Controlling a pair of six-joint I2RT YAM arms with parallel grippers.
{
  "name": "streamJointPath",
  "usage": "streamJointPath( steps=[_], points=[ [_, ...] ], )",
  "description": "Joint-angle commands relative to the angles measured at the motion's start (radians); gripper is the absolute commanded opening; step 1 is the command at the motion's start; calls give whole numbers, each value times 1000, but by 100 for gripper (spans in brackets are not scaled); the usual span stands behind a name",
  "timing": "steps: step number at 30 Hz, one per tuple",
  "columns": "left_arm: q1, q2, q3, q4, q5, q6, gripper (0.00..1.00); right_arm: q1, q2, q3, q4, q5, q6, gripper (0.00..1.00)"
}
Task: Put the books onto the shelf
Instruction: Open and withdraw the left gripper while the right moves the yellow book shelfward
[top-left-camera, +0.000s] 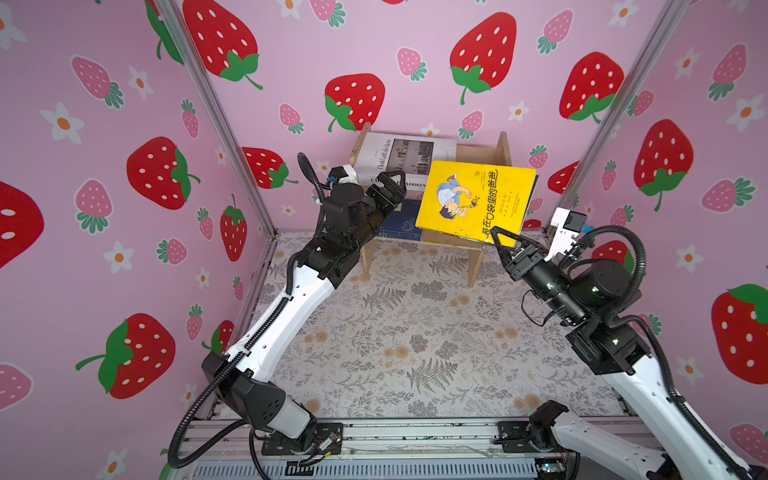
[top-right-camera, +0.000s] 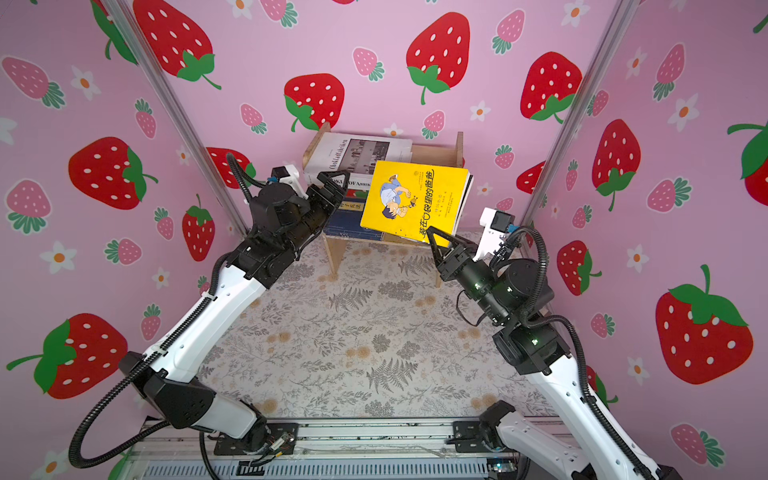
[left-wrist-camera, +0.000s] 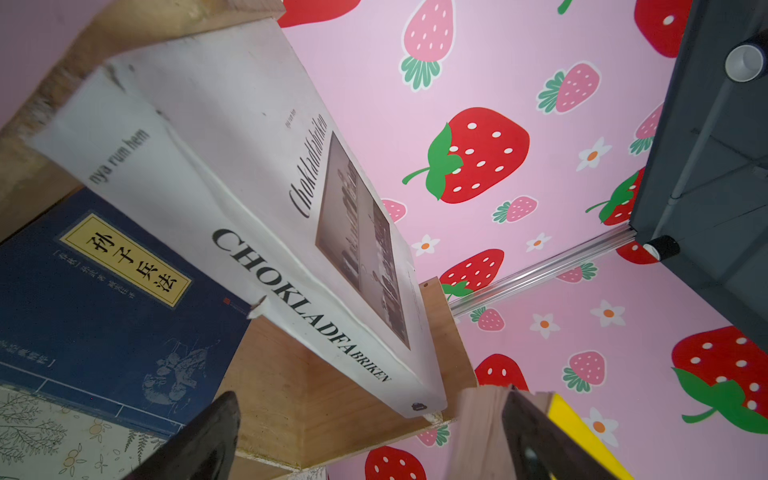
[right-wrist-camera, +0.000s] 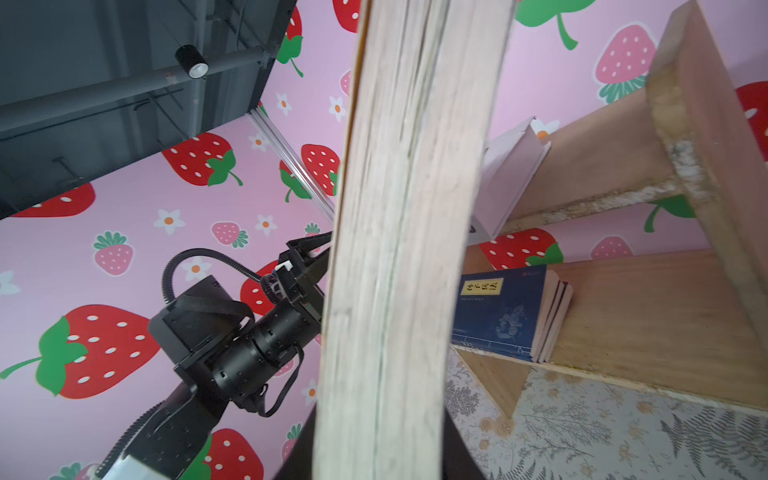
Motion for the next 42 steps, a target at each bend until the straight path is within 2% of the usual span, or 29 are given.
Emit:
streamJointPath(
  steps=[1, 14, 24, 28, 36, 42],
  points=[
    [11, 16, 29, 65, 33, 8, 99, 1, -40, 58, 235, -28, 18, 0],
    [40, 85, 83, 155, 61, -22, 99, 1, 61, 108, 290, 16, -57, 0],
    [67, 151, 128, 201, 105, -73, 98, 1, 100, 75, 314, 161, -156, 0],
    [70, 166, 138, 199, 109, -80, 98, 0, 125, 78, 343, 169, -196, 0],
    [75, 135, 84, 234, 106, -90, 98, 1, 155, 82, 348, 211, -260, 0],
    [96, 54, -20, 285, 101, -102, 99, -2, 170, 79, 351, 240, -291, 0]
  ],
)
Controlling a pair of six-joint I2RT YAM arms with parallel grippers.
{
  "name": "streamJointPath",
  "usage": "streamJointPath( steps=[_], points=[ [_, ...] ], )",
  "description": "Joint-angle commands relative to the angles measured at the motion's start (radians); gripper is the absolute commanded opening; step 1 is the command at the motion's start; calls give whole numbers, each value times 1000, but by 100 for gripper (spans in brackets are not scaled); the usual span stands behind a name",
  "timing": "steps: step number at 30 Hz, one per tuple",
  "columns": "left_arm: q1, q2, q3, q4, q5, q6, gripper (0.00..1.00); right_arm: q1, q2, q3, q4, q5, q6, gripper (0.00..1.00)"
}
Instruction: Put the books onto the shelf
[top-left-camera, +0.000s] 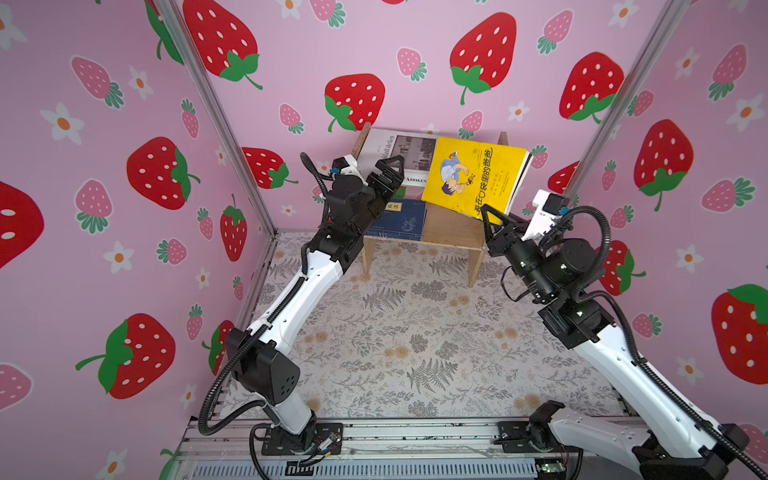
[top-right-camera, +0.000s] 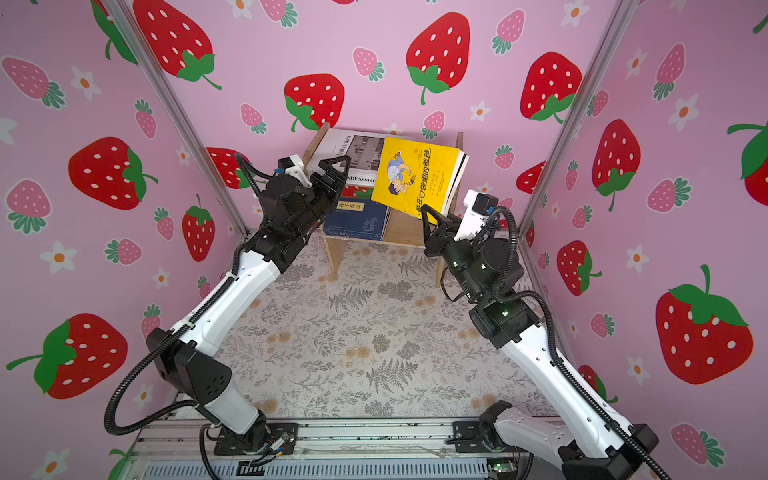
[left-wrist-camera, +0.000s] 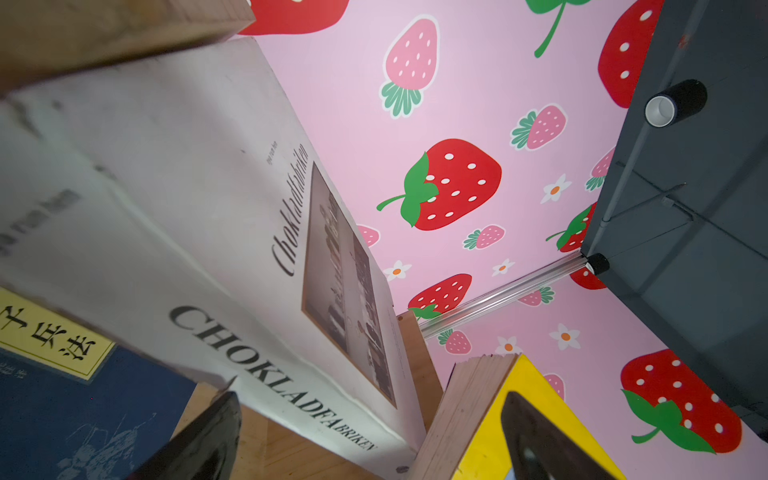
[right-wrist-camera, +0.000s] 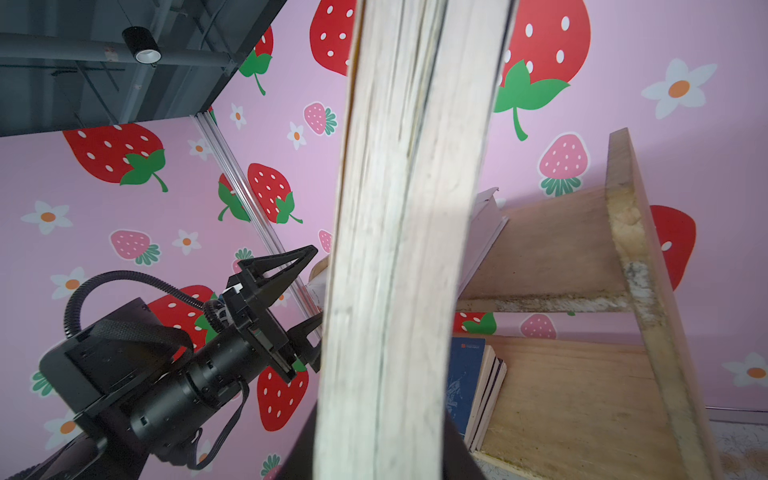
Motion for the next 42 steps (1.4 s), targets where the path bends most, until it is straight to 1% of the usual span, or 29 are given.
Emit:
streamJointPath(
  steps=[1, 5, 8, 13, 16, 18, 20, 24, 25, 26, 28, 29, 31, 35, 38, 42],
  points=[
    [20, -82, -59, 76, -5, -16, 99, -3, -6, 35, 194, 32, -43, 0],
    [45, -175, -163, 111, -37, -8, 99, -6, 8, 42, 195, 10, -37, 0],
    [74, -257, -235, 121, -62, 8, 99, -6, 5, 48, 205, -49, -15, 0],
    [158, -387, -346, 121, -89, 21, 99, -6, -5, 60, 252, -131, 62, 0],
    [202, -437, -370, 93, -79, 47, 99, -6, 15, 79, 281, -161, 116, 0],
    [227, -452, -366, 75, -42, 69, 99, -6, 42, 100, 296, -181, 151, 0],
    [245, -452, -347, 52, 26, 94, 99, -6, 75, 114, 318, -203, 192, 0],
    [252, -422, -282, -36, 264, 145, 99, -6, 118, 96, 409, -189, 309, 0],
    [253, -417, -285, -31, 330, 132, 99, -6, 124, 83, 440, -172, 342, 0],
    [251, -418, -303, -10, 368, 104, 99, -6, 129, 73, 464, -155, 368, 0],
    [235, -424, -369, 103, 438, 20, 99, -6, 144, 58, 501, -131, 422, 0],
    [232, -424, -382, 128, 463, -5, 99, -6, 152, 58, 511, -132, 441, 0],
    [219, -427, -392, 133, 477, -31, 99, -6, 181, 74, 516, -154, 481, 0],
    [174, -417, -367, 103, 467, -21, 99, -6, 225, 106, 517, -212, 544, 0],
    [150, -398, -350, 99, 463, -27, 98, -6, 229, 106, 523, -222, 573, 0],
    [106, -362, -304, 51, 447, -9, 97, -5, 229, 98, 529, -229, 614, 0]
  ],
)
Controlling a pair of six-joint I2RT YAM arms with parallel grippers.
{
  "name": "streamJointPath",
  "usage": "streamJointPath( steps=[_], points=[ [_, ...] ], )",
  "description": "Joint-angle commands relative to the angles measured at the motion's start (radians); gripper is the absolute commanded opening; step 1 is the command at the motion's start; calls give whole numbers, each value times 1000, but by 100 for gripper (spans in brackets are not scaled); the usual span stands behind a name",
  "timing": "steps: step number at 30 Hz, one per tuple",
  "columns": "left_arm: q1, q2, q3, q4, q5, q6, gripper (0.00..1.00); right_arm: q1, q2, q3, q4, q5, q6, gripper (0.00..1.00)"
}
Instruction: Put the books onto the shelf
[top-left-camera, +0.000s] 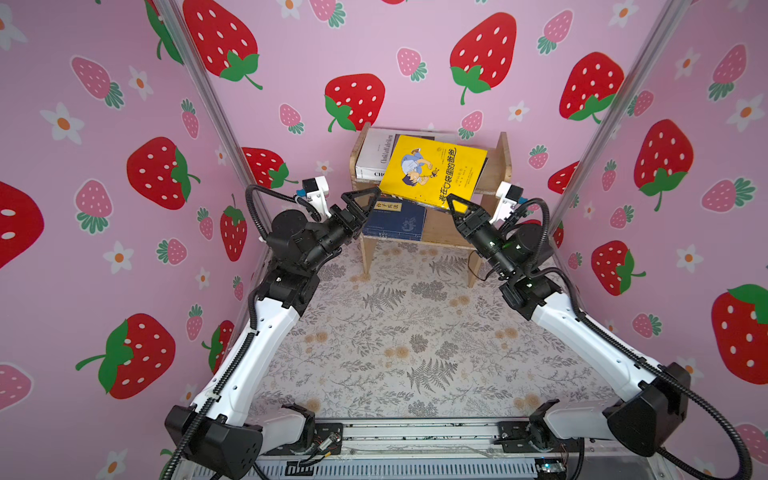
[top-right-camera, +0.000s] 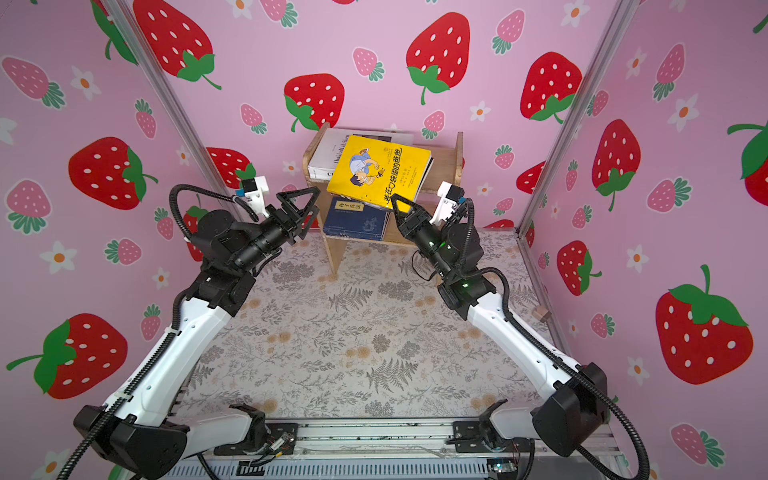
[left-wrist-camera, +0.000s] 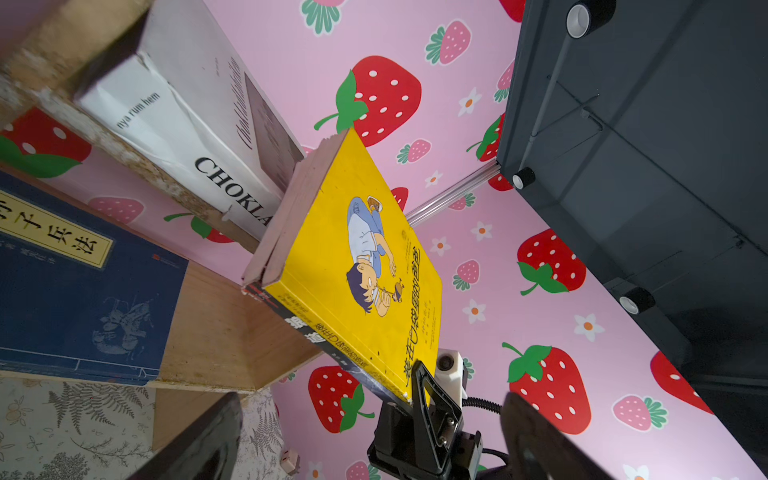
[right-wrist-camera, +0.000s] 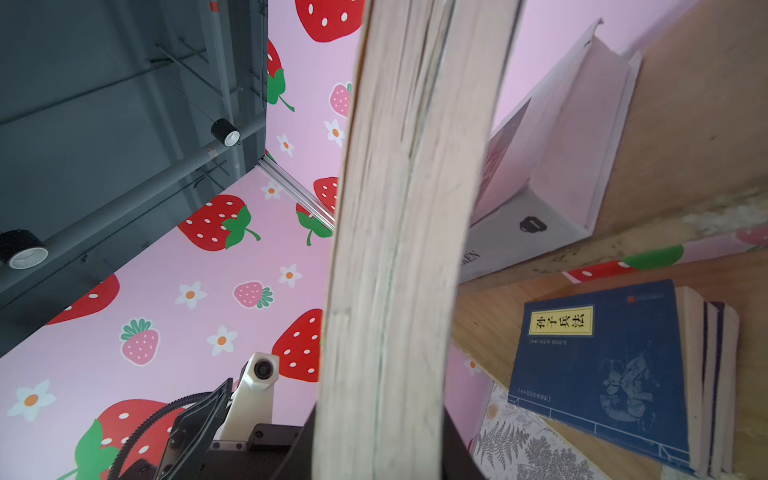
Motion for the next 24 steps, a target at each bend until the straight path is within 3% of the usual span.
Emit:
streamJointPath(
  steps=[1, 10, 15, 24],
  points=[
    [-41, 31, 79, -15, 10, 4, 97, 0, -43, 62, 235, -23, 77, 0],
    [-165, 157, 241, -78, -65, 27, 94, 4, -43, 52, 260, -38, 161, 0],
    [-200, 184, 233, 11, -116, -28, 87, 6, -44, 13, 319, -32, 245, 0],
    [-251, 157, 212, 28, -298, 26, 78, 11, -48, -6, 332, -25, 283, 0]
  ],
)
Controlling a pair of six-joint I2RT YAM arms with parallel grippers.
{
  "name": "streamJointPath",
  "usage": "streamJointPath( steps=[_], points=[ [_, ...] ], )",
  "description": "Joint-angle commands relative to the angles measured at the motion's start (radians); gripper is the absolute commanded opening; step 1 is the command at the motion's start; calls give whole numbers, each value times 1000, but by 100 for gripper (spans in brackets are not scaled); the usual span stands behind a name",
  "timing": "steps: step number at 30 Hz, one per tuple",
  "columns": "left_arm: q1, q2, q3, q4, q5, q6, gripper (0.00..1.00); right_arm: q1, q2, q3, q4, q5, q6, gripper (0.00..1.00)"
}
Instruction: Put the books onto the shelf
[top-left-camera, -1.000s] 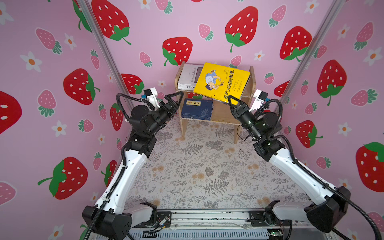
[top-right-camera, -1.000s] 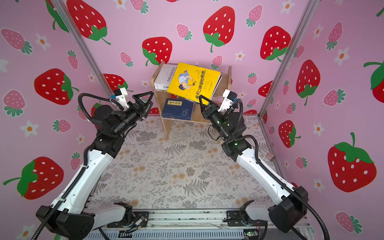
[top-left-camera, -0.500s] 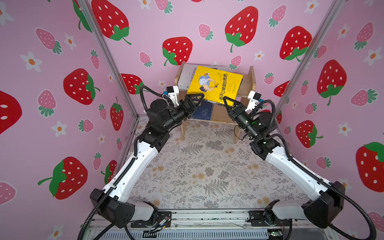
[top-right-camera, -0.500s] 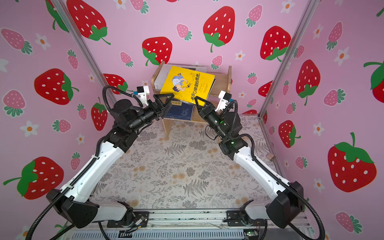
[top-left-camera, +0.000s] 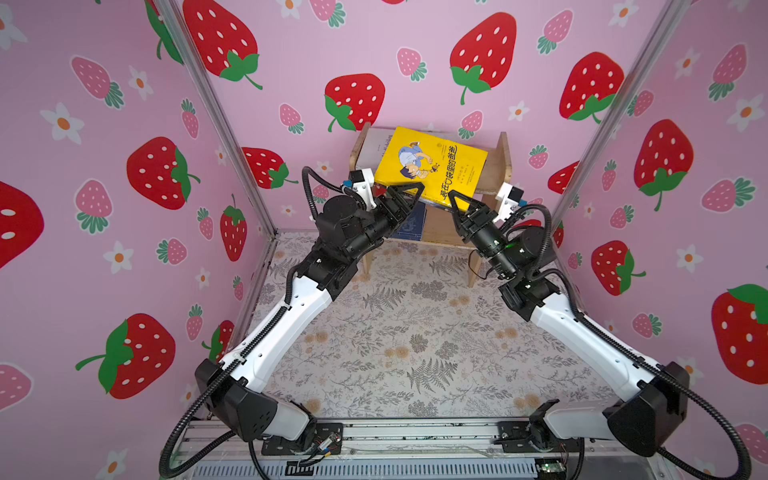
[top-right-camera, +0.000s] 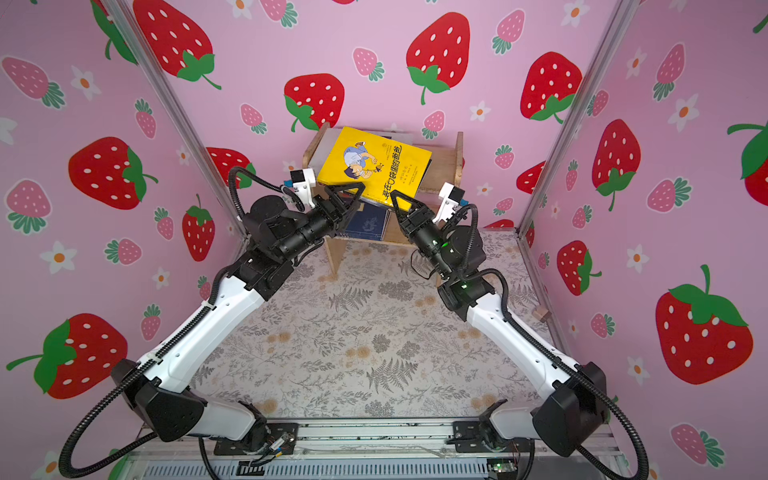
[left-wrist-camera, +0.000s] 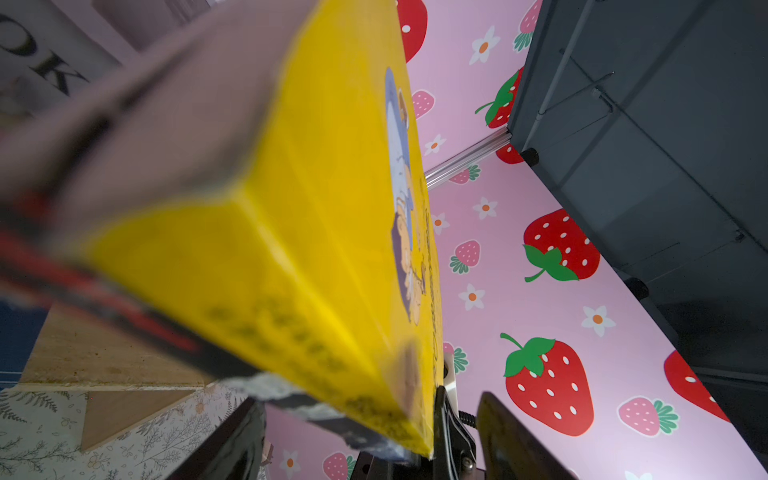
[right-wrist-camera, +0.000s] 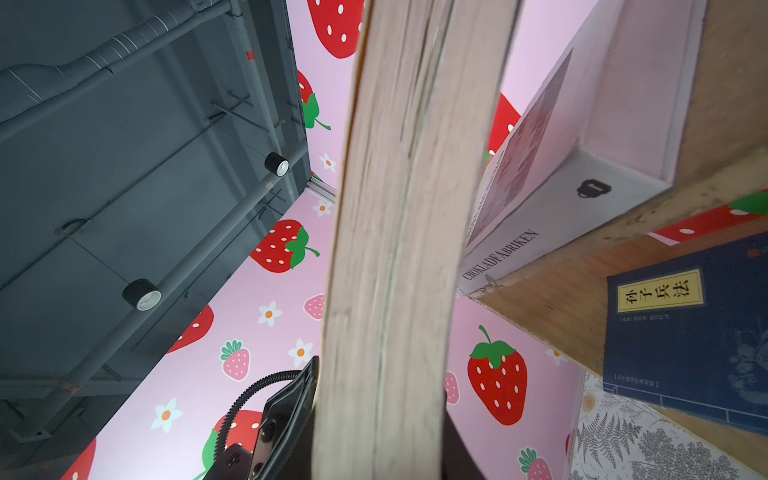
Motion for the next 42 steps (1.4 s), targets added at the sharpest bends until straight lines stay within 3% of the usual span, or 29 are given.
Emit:
streamJointPath(
  steps=[1, 4, 8, 21, 26, 27, 31, 33, 37, 42],
  points=[
    [-18, -30, 22, 62, -112, 33, 76, 7, -49, 10, 219, 12, 52, 0],
    [-41, -29, 31, 76, -188, 78, 73, 10, -49, 10, 222, 10, 57, 0],
    [-53, -6, 71, 66, -197, 93, 68, 12, -45, 8, 230, -2, 68, 0],
    [-81, 6, 64, 117, -243, 93, 28, 15, -48, -12, 248, -9, 85, 0],
    [-84, -3, 58, 143, -277, 99, 19, 15, -44, -17, 251, -8, 87, 0],
    [-84, -4, 61, 145, -285, 102, 19, 15, -43, -16, 252, -8, 83, 4],
    [-84, -5, 93, 151, -335, 135, 16, 15, -49, -21, 248, 4, 46, 45],
    [-84, 2, 128, 146, -361, 168, 15, 14, -61, -29, 230, 21, 19, 59],
    [-80, 38, 236, 88, -440, 238, 15, 14, -116, -85, 209, 91, -52, 67],
    [-63, 81, 269, 145, -526, 248, 15, 15, -217, -147, 136, 195, -166, 74]
  ],
)
